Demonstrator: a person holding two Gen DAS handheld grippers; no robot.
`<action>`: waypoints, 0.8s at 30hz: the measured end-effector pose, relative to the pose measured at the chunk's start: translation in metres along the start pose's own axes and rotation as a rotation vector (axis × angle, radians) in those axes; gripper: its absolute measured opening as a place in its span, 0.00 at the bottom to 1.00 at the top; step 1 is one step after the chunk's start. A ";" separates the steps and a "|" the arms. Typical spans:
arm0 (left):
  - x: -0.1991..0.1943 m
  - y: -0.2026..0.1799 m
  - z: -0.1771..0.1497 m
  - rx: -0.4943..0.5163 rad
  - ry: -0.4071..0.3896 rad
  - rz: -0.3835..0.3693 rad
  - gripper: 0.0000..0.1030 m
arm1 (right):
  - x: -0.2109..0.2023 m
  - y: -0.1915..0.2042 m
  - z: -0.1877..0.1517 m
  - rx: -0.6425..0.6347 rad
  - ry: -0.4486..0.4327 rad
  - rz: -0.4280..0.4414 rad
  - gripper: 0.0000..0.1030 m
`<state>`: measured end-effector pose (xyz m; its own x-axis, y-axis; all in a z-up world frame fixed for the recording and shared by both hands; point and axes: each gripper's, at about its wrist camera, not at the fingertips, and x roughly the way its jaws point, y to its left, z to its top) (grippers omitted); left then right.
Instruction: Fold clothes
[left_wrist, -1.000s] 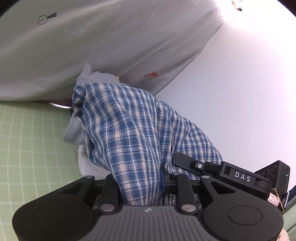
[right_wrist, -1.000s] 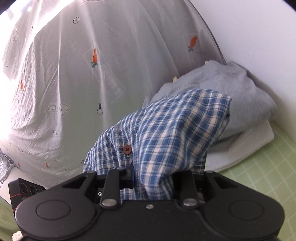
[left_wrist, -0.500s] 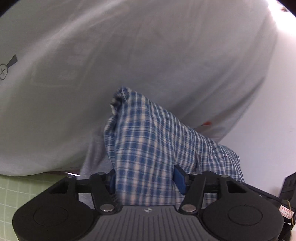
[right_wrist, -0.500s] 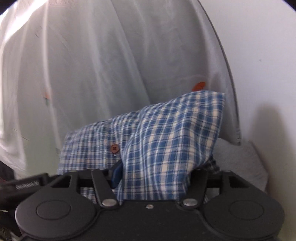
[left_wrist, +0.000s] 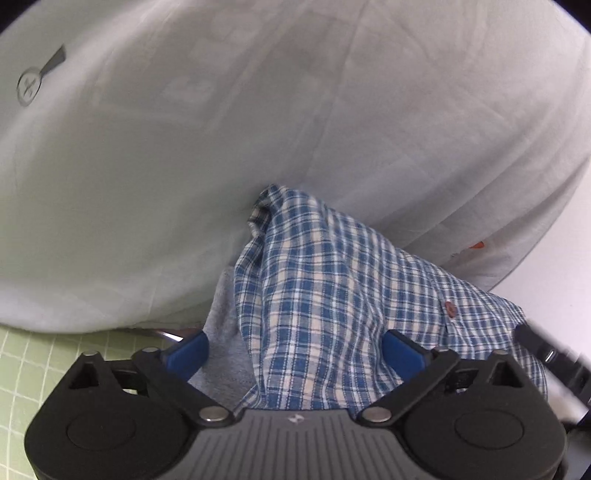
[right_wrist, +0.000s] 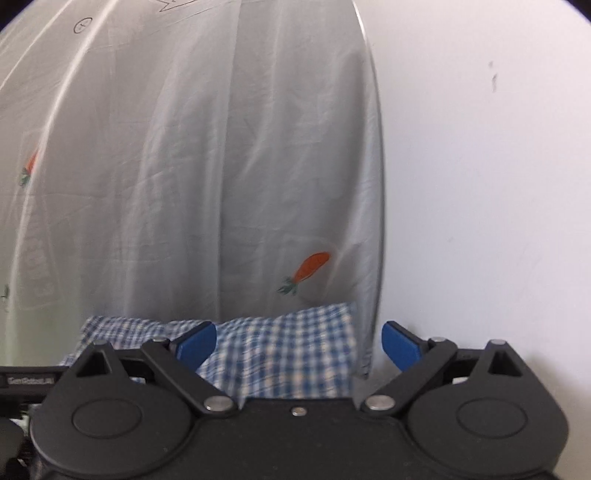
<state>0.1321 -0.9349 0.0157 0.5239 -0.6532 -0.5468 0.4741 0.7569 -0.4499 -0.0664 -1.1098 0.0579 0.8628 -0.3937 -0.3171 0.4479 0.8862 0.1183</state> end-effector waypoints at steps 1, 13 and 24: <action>0.000 0.003 -0.001 -0.008 0.007 0.002 1.00 | 0.009 0.003 -0.009 -0.004 0.050 0.017 0.92; -0.066 -0.005 -0.021 0.091 -0.038 0.035 1.00 | -0.015 0.016 -0.011 -0.084 0.089 -0.072 0.94; -0.212 -0.020 -0.101 0.222 -0.080 0.135 1.00 | -0.168 0.038 -0.032 -0.004 0.089 -0.070 0.94</action>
